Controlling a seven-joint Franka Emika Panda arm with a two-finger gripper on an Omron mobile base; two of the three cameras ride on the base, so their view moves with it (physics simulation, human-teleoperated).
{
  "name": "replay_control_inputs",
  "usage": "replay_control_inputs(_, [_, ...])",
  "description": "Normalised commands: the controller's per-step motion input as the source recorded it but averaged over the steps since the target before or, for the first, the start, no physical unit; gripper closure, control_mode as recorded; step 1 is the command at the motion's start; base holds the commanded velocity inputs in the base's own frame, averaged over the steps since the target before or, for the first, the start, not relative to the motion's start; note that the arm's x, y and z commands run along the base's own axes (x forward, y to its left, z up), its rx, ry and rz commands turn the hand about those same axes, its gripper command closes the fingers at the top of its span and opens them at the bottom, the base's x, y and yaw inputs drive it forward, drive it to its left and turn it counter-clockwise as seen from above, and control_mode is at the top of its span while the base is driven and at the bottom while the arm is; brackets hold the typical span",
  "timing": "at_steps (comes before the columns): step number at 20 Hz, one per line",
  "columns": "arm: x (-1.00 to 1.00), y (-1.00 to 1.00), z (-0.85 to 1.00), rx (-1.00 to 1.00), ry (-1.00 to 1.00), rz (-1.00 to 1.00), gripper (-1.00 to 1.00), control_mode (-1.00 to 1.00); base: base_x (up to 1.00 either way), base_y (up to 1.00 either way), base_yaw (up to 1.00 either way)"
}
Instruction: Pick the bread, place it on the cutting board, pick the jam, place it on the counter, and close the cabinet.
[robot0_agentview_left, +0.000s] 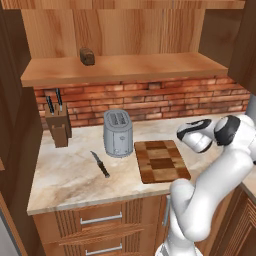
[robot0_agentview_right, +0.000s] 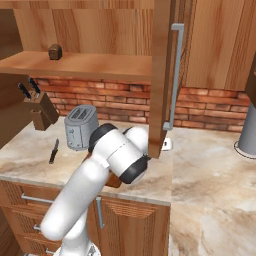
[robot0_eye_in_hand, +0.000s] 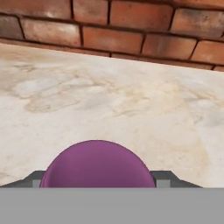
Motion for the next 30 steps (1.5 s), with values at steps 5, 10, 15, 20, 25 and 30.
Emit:
replay_control_inputs(5, [0.21,0.0,-0.29,0.0,0.0,0.0,1.0,-1.0,0.0,0.0,0.0])
replay_control_inputs(10, [0.1,0.0,-0.37,0.0,0.0,0.0,1.0,-1.0,0.0,0.0,0.0])
replay_control_inputs(15, [0.01,0.0,-0.33,0.0,0.0,0.0,1.0,-1.0,0.0,0.0,0.0])
replay_control_inputs(20, [0.0,0.0,-0.09,0.0,0.0,0.0,1.0,-1.0,0.0,0.0,0.0])
replay_control_inputs(25, [-0.01,0.0,-0.02,0.0,-0.03,0.0,1.0,-1.0,0.0,0.0,0.0])
replay_control_inputs(30, [-0.07,0.0,-0.08,0.0,-0.1,0.0,1.0,-1.0,0.0,0.0,0.0])
